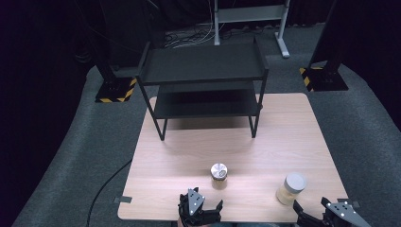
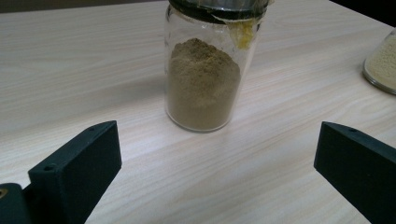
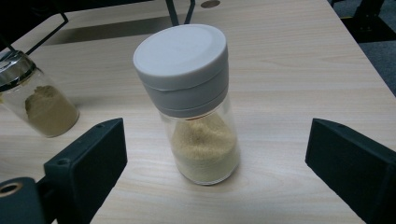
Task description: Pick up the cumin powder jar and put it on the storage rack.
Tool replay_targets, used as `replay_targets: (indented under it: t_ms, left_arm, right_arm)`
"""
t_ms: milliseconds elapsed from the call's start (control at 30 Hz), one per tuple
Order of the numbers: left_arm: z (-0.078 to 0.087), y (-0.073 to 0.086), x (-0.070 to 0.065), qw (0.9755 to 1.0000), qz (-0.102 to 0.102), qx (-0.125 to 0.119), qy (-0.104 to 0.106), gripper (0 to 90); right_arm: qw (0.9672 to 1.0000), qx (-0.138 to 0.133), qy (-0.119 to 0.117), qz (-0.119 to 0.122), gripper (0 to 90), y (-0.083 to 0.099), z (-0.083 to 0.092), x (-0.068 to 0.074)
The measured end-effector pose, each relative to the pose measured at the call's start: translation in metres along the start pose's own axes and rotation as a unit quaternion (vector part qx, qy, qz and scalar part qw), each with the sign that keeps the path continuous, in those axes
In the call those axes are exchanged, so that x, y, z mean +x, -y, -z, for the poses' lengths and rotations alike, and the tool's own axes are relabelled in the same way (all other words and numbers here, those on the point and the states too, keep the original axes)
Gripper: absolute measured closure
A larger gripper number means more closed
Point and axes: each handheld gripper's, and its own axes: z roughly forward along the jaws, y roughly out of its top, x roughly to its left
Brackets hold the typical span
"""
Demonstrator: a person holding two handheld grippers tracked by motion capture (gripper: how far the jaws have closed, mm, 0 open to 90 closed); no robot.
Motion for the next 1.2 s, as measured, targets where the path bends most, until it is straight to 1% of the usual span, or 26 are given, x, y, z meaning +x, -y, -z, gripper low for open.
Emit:
replay_targets:
  t_ms: [33,67,100,133,167,200,233,267,367,433,500,567,667,900,1000,1100,1200]
  left_arm:
    - [0.000,0.000,0.000,1.0000,0.000,0.000,0.000,0.0]
    - [-0.001,0.000,0.000,1.0000,-0.001,0.001,0.000,0.0]
    - [-0.003,0.000,-0.001,1.0000,0.000,0.001,0.000,0.0]
    - [-0.007,-0.001,-0.001,1.0000,-0.003,0.003,0.000,0.0]
    - [-0.007,-0.001,-0.001,1.0000,-0.003,0.003,0.000,0.0]
    - [-0.008,-0.001,-0.001,1.0000,-0.003,0.002,0.000,0.0]
    - [-0.010,-0.001,0.000,1.0000,-0.002,0.001,0.001,0.0]
    - [-0.012,-0.002,0.000,1.0000,-0.003,0.001,0.001,0.0]
    - [-0.018,-0.005,-0.001,1.0000,-0.006,-0.001,0.000,0.0]
    - [-0.024,-0.007,0.000,1.0000,-0.005,-0.004,0.001,0.0]
    - [-0.028,-0.008,0.000,1.0000,-0.007,-0.007,-0.001,0.0]
    - [-0.032,-0.009,0.001,0.9999,-0.005,-0.009,-0.001,0.0]
    - [-0.036,-0.009,0.000,0.9999,-0.005,-0.012,-0.005,0.0]
    - [-0.047,-0.006,-0.004,0.9996,-0.002,-0.026,-0.013,0.0]
    - [-0.050,-0.008,-0.006,0.9995,0.000,-0.027,-0.017,0.0]
    - [-0.054,-0.009,-0.006,0.9991,0.000,-0.035,-0.022,0.0]
    - [-0.057,-0.012,-0.006,0.9991,-0.001,-0.036,-0.021,0.0]
  right_arm:
    - [1.0000,0.000,0.000,0.000,4.2,0.000,0.000,0.000]
    - [0.9999,-0.004,-0.009,0.003,4.1,0.001,0.001,-0.002]
    - [0.9998,-0.009,-0.015,0.004,4.1,0.003,0.001,-0.004]
    - [0.9996,-0.021,-0.019,0.008,4.1,0.006,0.002,-0.004]
    - [0.9996,-0.021,-0.019,0.008,4.1,0.006,0.002,-0.004]
    - [0.9992,-0.025,-0.024,0.021,3.2,0.007,0.003,-0.004]
    - [0.9987,-0.024,-0.033,0.032,2.1,0.006,0.003,-0.005]
    - [0.9984,-0.022,-0.036,0.037,1.8,0.006,0.003,-0.005]
    - [0.9984,-0.020,-0.022,0.048,2.5,0.007,0.003,0.001]
    - [0.9981,-0.027,-0.019,0.053,1.8,0.011,0.003,0.003]
    - [0.9980,-0.026,-0.019,0.054,1.3,0.012,0.003,0.003]
    - [0.9973,-0.030,-0.029,0.060,0.0,0.014,0.004,0.001]
    - [0.9970,-0.029,-0.027,0.066,0.0,0.014,0.004,0.002]
    - [0.9964,-0.026,-0.034,0.073,0.0,0.014,0.002,-0.003]
    - [0.9964,-0.028,-0.032,0.073,0.0,0.015,0.002,-0.003]
    - [0.9964,-0.028,-0.035,0.071,0.0,0.015,0.001,-0.004]
    - [0.9965,-0.025,-0.037,0.070,0.0,0.015,0.000,-0.004]
